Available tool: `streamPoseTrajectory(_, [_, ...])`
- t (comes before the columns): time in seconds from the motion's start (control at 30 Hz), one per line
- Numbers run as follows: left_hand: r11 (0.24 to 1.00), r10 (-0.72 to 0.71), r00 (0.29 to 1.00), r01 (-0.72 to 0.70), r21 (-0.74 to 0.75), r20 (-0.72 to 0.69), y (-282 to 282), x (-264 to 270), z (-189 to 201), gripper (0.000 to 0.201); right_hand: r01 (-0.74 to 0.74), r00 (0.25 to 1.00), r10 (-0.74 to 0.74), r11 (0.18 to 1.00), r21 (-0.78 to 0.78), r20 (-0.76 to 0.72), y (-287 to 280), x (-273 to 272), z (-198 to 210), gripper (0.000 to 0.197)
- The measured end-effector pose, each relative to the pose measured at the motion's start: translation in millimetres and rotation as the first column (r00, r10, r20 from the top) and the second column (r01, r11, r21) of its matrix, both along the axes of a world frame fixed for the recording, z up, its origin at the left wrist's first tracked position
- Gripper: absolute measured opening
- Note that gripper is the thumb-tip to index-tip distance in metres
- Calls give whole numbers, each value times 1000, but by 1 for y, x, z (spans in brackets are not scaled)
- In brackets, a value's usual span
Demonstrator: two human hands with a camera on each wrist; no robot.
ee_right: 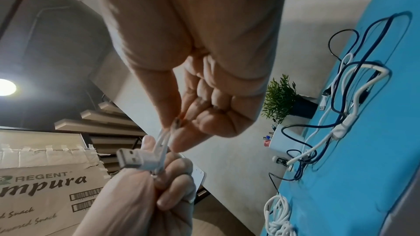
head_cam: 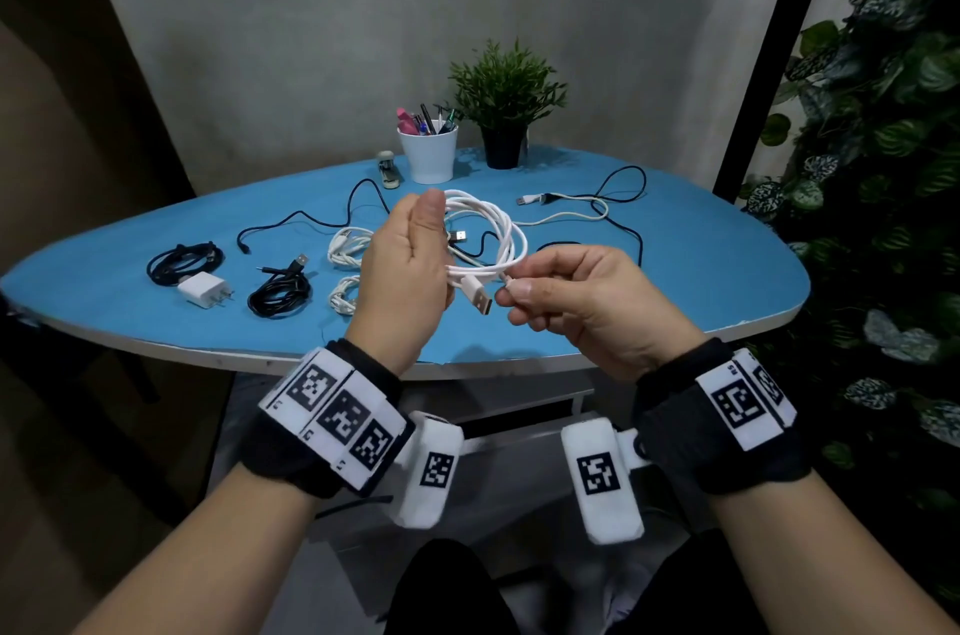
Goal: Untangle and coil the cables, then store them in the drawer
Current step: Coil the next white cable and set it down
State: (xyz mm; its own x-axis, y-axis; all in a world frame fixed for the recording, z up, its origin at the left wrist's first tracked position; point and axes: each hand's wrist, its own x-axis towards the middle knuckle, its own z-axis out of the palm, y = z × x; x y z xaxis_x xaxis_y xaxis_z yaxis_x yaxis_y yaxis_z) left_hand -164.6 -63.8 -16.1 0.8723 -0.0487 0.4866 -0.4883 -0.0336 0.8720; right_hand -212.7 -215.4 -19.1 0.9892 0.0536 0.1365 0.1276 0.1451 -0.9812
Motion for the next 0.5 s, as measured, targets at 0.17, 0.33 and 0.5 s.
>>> streamPoseTrajectory(0.17, [962,74,980,-119,245,184,1,-1,-5,47,63,997,-62,998,11,-49,4,5,-2,15])
streamPoseTrajectory(0.33, [943,-44,999,38,331,11,6,6,-6,39,185,983,-186,980,-78,-1,-3,11,-7,5])
streamPoseTrajectory(0.5, [894,-123,986,157,419,-108,8,8,-7,35,185,982,-164,924,-334,89,-3,11,-6,9])
